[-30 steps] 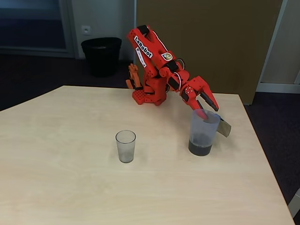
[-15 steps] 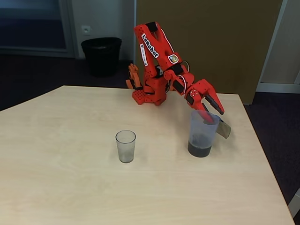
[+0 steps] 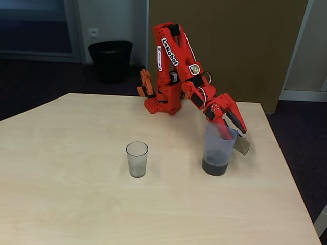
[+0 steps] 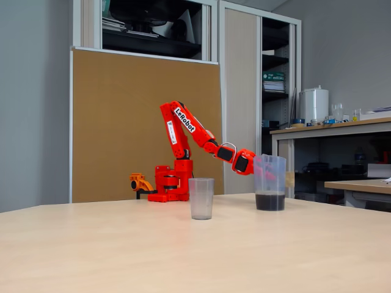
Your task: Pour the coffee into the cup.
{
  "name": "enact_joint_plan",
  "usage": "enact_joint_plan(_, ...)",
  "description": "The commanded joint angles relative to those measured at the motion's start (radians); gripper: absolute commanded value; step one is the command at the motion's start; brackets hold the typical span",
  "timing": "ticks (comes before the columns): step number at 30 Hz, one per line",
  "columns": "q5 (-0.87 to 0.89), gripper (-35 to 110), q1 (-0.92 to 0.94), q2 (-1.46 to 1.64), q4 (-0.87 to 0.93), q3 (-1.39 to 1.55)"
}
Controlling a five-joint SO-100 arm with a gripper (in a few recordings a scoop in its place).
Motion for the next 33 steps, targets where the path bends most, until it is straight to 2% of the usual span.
enact_joint_plan(1,-0.018,17,0.003,-0.015,-0.029,-0.049)
enact_joint_plan(17,-0.123,17,0.040,-0.190,-0.173,-0.107)
enact_joint_plan(33,-0.161,19,0.109,-0.195,-0.160,-0.169)
